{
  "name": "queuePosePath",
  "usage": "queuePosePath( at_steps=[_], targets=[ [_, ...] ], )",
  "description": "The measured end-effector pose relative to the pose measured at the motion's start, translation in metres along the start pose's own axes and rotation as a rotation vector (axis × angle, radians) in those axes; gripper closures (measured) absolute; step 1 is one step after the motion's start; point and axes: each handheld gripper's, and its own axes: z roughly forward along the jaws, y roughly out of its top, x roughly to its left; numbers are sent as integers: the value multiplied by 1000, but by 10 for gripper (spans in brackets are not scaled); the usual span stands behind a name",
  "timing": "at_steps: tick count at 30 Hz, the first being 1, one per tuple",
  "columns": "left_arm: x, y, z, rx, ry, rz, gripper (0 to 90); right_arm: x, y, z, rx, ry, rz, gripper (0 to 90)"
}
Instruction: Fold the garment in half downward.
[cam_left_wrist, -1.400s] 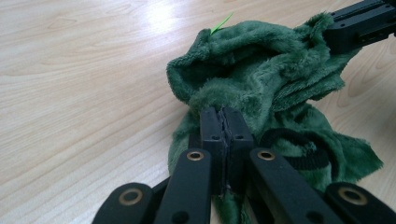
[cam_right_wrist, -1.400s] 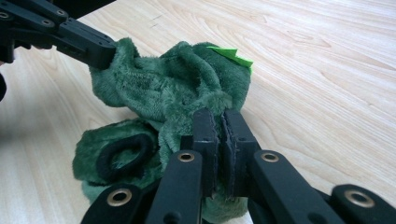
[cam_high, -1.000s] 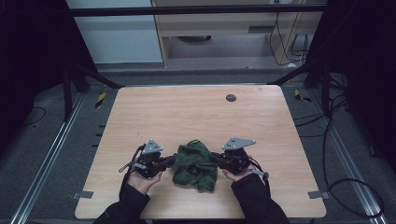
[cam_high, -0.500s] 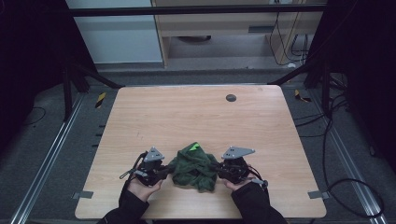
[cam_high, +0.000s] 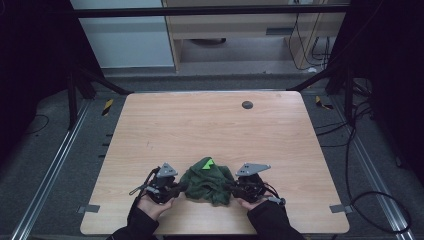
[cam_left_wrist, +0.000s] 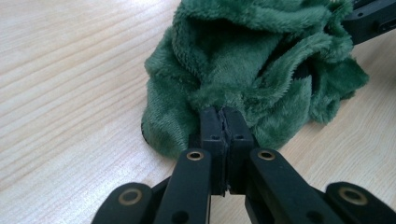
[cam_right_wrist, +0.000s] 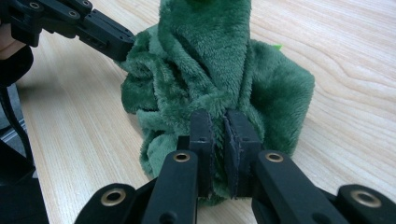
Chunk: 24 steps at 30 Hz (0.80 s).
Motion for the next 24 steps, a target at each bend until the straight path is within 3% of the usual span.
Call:
queuePosePath(
  at_steps=[13,20,24],
  targets=[
    [-4,-4,5,28,-17,9,886,-1,-5,5,31,-17,-1,805],
    [-2,-2,-1,-6,-7,-9,823,-1,-3,1,9,-11,8,773],
    [-1,1,-10,-37,21,-9,763,-2,1,-4,-17,-9,13,746]
  ],
)
